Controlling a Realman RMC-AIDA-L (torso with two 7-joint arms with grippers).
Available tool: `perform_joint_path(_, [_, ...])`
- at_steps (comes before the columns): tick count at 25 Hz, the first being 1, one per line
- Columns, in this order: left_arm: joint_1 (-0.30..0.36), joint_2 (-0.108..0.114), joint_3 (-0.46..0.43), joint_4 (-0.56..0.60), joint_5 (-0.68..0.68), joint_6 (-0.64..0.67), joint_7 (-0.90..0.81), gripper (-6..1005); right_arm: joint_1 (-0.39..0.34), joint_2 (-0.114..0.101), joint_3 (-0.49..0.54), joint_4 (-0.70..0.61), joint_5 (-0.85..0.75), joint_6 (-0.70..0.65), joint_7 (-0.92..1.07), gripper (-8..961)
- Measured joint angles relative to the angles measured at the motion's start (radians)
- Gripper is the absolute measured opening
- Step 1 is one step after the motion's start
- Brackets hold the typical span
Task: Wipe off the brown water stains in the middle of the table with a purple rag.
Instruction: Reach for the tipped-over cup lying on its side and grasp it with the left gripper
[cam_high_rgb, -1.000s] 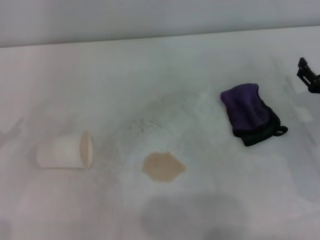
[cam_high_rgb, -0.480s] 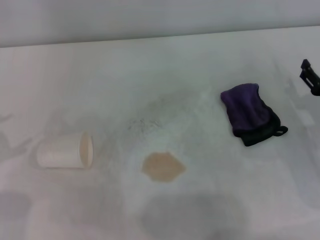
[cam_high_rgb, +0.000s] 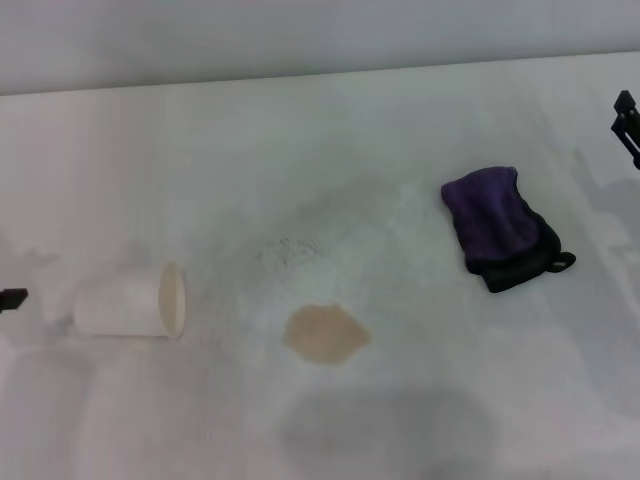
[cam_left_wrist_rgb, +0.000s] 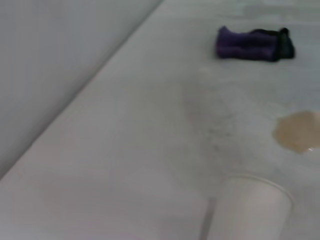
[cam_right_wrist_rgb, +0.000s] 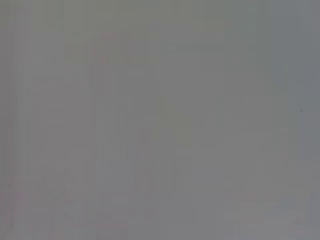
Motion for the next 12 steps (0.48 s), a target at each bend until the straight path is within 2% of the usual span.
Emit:
perform_joint_path(8, [-0.07, -0.005, 0.0, 0.045, 0.154, -0.006, 0.074, 891, 0.007, 0.002, -0.001, 0.006, -0.003, -0.003, 0.0, 840])
perform_joint_path(12, [-0.083, -0.005, 0.0, 0.074, 0.185, -0.016, 0.121, 891, 0.01, 0.005, -0.005, 0.008, -0.007, 0.0, 0.0, 840])
